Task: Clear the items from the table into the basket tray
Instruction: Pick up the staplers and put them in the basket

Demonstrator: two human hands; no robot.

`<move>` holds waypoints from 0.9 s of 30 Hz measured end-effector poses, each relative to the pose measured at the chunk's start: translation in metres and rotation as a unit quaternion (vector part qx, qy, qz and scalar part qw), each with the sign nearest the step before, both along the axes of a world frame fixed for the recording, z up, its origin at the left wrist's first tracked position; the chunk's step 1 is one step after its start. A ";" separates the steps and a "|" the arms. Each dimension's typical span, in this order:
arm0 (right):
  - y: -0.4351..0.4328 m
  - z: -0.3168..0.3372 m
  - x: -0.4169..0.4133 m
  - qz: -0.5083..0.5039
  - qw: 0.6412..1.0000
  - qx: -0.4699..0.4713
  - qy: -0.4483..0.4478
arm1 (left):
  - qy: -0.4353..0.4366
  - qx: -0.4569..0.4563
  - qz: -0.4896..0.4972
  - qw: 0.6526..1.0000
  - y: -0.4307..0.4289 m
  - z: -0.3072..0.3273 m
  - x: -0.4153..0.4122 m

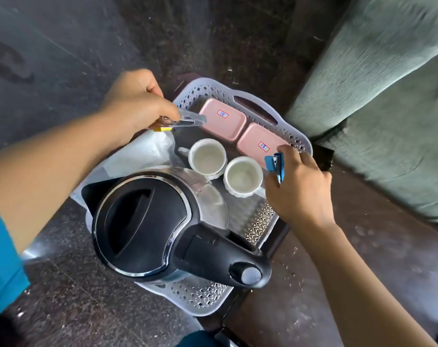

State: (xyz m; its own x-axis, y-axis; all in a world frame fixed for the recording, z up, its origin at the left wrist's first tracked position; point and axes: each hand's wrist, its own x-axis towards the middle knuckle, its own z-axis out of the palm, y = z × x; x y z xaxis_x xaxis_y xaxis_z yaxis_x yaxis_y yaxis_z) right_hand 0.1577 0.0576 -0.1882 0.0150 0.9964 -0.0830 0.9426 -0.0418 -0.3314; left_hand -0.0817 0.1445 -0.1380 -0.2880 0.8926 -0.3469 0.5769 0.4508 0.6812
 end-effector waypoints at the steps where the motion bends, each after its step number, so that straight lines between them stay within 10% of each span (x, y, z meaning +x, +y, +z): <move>1: 0.001 -0.001 0.000 0.000 1.000 0.003 -0.012 | 0.039 0.014 -0.005 0.999 -0.001 -0.001 -0.001; 14: 0.008 -0.001 -0.001 0.033 0.988 -0.020 -0.147 | 0.313 0.012 -0.185 0.931 0.006 -0.029 0.017; 27: 0.013 0.004 0.004 0.036 0.980 -0.036 -0.191 | 0.283 -0.005 -0.282 0.917 0.007 -0.042 0.021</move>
